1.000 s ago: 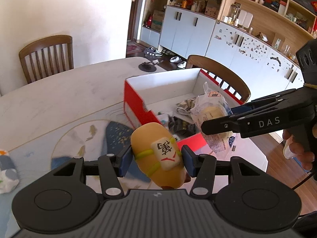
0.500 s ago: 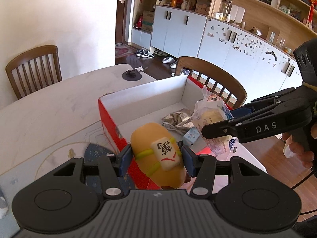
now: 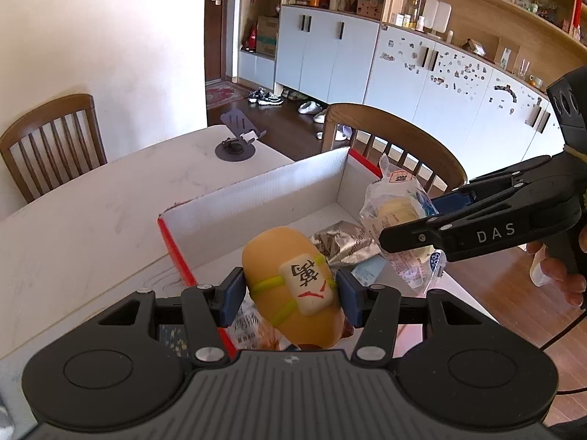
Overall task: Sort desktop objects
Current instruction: 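Lift the bread bun and blueberry bag and carry both over the shoebox, then lower both grippers into the shoebox and open them to release both items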
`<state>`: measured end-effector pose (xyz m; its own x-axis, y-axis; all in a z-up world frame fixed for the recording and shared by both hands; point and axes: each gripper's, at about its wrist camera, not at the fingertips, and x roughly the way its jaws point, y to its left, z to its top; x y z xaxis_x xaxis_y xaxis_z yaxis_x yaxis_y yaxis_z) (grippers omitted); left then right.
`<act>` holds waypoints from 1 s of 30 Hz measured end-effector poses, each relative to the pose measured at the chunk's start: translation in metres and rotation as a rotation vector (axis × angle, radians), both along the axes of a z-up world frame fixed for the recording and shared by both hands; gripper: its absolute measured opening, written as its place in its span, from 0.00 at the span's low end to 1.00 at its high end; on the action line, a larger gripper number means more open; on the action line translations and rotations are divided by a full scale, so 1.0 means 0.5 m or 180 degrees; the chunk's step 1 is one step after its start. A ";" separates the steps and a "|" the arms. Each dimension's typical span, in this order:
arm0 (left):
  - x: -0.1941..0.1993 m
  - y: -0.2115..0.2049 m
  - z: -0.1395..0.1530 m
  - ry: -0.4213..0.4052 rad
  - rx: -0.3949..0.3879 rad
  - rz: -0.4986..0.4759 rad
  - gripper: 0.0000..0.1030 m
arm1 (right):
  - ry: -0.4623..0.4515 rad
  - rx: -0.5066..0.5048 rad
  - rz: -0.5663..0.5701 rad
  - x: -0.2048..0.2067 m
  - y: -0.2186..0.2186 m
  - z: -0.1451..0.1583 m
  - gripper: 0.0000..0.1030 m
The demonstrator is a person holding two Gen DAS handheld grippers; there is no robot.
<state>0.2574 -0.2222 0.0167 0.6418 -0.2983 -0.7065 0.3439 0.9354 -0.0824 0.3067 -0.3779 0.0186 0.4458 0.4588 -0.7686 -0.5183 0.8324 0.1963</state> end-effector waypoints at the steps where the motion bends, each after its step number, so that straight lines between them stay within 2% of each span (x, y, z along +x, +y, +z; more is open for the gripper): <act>1: 0.009 -0.003 -0.003 0.0004 0.0011 0.0005 0.51 | 0.0005 -0.0002 -0.0001 0.006 -0.001 -0.002 0.52; 14: 0.106 -0.020 -0.056 0.0203 0.0150 0.0039 0.51 | 0.0099 -0.0078 0.0057 0.054 0.015 -0.041 0.52; 30: 0.193 -0.034 -0.120 0.0504 0.0320 -0.0052 0.51 | 0.0276 -0.0287 0.0276 0.065 0.063 -0.108 0.51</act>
